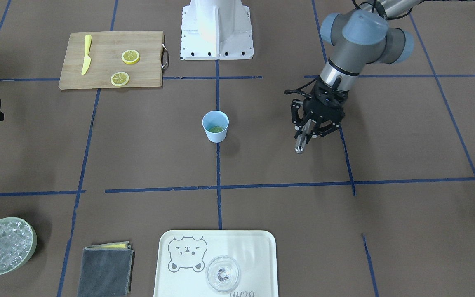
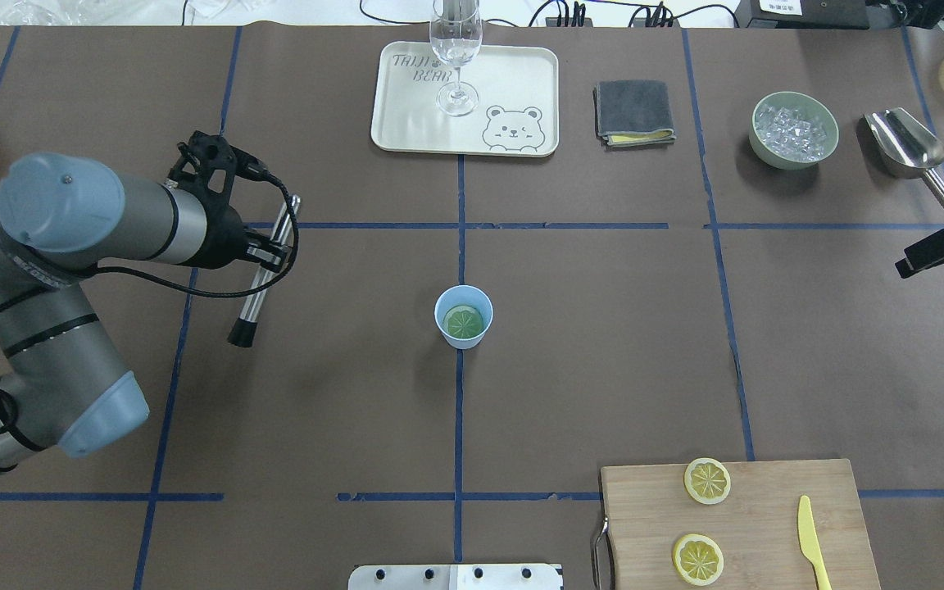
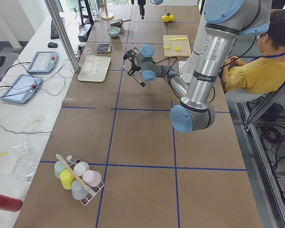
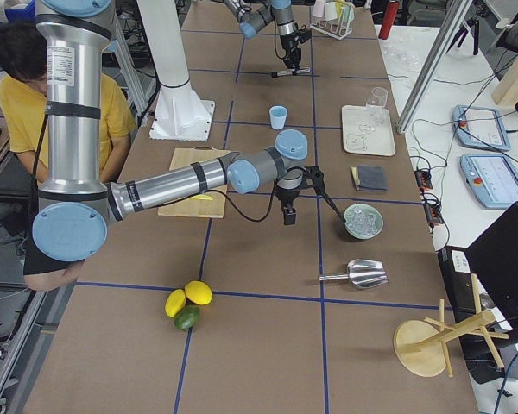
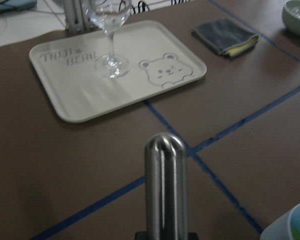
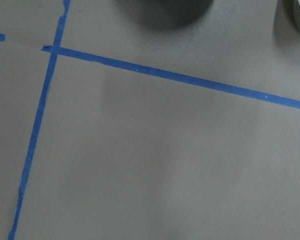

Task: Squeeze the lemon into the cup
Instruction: 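Carry the muddler back to its spot and lower it onto the table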

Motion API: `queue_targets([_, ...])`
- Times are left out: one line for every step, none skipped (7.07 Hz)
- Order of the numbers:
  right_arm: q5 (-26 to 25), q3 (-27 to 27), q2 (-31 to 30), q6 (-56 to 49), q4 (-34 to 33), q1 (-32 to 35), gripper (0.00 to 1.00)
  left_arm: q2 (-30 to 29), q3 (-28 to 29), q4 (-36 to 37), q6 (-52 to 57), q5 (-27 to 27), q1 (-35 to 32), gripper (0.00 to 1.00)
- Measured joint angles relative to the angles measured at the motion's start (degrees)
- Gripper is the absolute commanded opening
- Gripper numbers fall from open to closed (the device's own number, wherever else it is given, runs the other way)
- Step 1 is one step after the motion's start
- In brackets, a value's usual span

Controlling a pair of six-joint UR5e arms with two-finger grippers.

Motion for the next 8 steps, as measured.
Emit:
queue_targets([0.0,0.0,-0.1,0.0,0.5,0.1,0.99,1.2,0.1,7.5,0.3,-3.3,-2.4,0.00])
queue_targets([0.0,0.0,-0.2,0.0,0.7,0.1,0.99,2.8,0.8,11.7,0.3,-4.8,-4.7,0.00])
queue_targets([0.0,0.0,-0.4,-0.1,1.0,0.1,0.99,4.2,2.9,13.8,0.4,-6.5,-7.1,0.00])
queue_targets([0.0,-0.1,-0.6,-0.1,1.4,0.1,0.99,5.7,5.2,14.9,1.9,-8.2,-9.0,0.00])
queue_targets([0.0,0.0,-0.7,-0.1,1.6,0.1,0.99,7.2,6.4,15.1,3.8,-9.4,-10.0,0.00])
queue_targets([0.0,0.1,-0.7,0.0,1.6,0.1,0.99,8.2,6.9,15.2,4.3,-11.2,-10.7,0.00])
queue_targets([0.0,0.1,-0.7,0.1,1.7,0.1,0.99,8.9,7.4,15.3,3.5,-13.3,-10.9,0.00])
queue_targets([0.0,0.1,-0.7,0.1,1.7,0.1,0.99,9.2,8.1,15.3,1.5,-14.2,-10.9,0.00])
